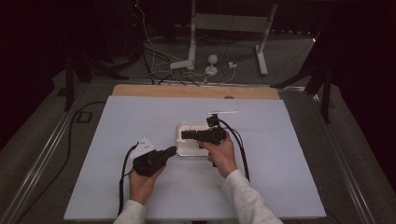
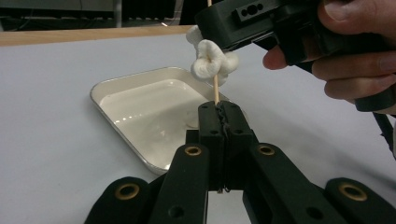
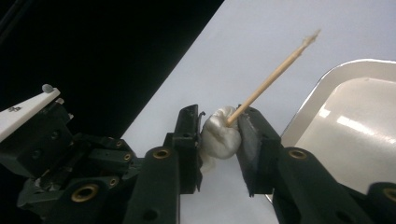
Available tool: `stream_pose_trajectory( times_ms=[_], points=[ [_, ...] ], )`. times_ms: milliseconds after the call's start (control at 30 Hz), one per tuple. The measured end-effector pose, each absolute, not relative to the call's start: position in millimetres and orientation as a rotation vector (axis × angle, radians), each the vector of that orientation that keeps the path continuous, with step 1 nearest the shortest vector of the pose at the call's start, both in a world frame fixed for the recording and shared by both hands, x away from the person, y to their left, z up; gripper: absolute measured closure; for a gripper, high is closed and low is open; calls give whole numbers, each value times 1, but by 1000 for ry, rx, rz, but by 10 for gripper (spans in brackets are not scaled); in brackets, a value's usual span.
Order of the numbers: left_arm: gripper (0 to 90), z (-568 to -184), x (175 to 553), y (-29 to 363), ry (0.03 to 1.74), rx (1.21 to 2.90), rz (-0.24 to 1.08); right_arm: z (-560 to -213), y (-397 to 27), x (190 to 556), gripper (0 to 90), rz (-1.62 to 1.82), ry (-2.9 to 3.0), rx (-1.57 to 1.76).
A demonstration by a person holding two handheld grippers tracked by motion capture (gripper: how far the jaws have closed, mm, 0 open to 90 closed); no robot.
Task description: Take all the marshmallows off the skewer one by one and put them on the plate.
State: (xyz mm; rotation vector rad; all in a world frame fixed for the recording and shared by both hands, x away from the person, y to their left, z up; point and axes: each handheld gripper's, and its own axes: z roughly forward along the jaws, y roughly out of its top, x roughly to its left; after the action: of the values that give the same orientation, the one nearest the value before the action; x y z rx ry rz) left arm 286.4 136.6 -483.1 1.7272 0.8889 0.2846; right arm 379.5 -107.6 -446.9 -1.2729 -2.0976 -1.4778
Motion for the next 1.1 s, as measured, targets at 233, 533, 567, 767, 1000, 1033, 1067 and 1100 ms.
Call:
stream_pose_trajectory(
  times_ms=[233,533,567,767,1000,1033,1067,1100],
  points=[
    [900,-483,286,137,881,1717,277,-445,-110,379,783,-1506,-2054,-1275],
    [900,-481,286,138,877,1710,276,-441,-112,378,802,-1564,-2065,-1299],
    [900,-482,285,138,881,1731,279,-440,-112,377,807,-1582,-2068,-1308],
    [900,-482,284,135,858,1740,273,-430,-131,382,812,-1655,-2072,-1380],
    [900,-481,283,134,862,1729,266,-427,-127,380,812,-1710,-2136,-1390],
    [900,-481,283,134,862,1729,266,-427,-127,380,812,-1710,-2136,-1390],
    [900,-481,283,134,863,1729,266,-426,-126,380,813,-1712,-2140,-1397],
    [900,-481,283,134,864,1730,268,-426,-126,380,813,-1715,-2141,-1401]
  ],
)
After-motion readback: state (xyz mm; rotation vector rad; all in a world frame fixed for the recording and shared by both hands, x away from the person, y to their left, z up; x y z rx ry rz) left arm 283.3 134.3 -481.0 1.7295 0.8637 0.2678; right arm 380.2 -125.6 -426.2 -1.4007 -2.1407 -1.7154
